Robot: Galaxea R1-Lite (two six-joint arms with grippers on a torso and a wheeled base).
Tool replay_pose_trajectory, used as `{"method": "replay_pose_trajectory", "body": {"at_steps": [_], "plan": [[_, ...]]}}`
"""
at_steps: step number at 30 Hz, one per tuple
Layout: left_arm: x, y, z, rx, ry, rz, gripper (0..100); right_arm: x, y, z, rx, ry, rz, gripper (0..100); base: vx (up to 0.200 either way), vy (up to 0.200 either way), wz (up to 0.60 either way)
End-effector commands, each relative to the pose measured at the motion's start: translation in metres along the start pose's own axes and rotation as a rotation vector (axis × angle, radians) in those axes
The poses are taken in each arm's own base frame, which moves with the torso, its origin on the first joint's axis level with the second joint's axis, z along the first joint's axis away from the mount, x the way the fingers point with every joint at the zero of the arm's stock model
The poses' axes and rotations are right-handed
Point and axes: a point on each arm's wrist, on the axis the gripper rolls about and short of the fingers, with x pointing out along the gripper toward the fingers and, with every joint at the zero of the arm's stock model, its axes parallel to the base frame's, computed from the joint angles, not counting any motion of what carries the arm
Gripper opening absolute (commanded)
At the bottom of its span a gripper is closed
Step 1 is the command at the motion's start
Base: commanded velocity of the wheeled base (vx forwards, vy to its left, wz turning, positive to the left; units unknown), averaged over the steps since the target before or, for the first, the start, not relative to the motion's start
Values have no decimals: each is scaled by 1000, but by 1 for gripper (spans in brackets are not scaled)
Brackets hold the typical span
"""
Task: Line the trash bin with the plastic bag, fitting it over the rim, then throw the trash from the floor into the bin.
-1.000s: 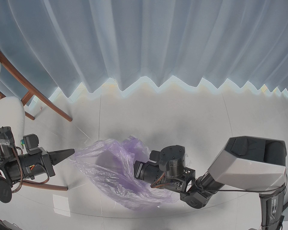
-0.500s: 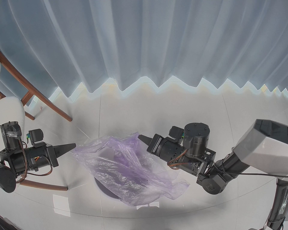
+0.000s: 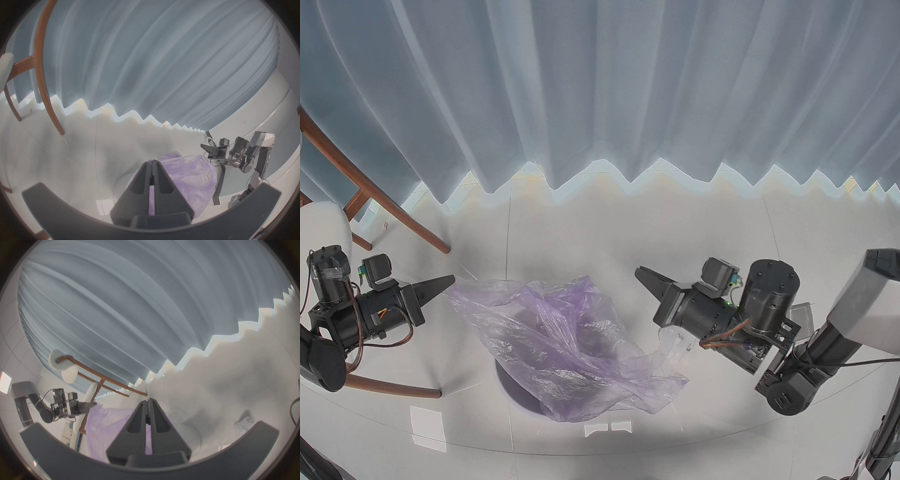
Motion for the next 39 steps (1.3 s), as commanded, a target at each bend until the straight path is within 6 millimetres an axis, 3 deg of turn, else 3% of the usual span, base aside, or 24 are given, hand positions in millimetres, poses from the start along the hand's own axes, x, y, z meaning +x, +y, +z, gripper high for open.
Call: {"method": "replay_pose_trajectory", "body": {"at_steps": [1,3,4,13,28,39], "plan": [[5,7,-7,-26,14,4,0,-38,5,0,-40,40,5,0,0,0,0],[6,4,-7,-22,15,-6,0,-48,5,-10,-67,87,-4,0,0,0,0],[7,3,-7,-20,15,-10,0,-52,5,-13,-90,102,2,100,0,0,0],[6,3,-6,-19,14,-9,0,-48,25,-40,-265,96,83,100,0,0,0],[6,3,-7,-14,15,-9,0,-41,36,-82,-319,221,158,100,0,0,0],[6,3,-7,-14,15,-9,0,-10,29,-91,-320,177,154,100,0,0,0]]}}
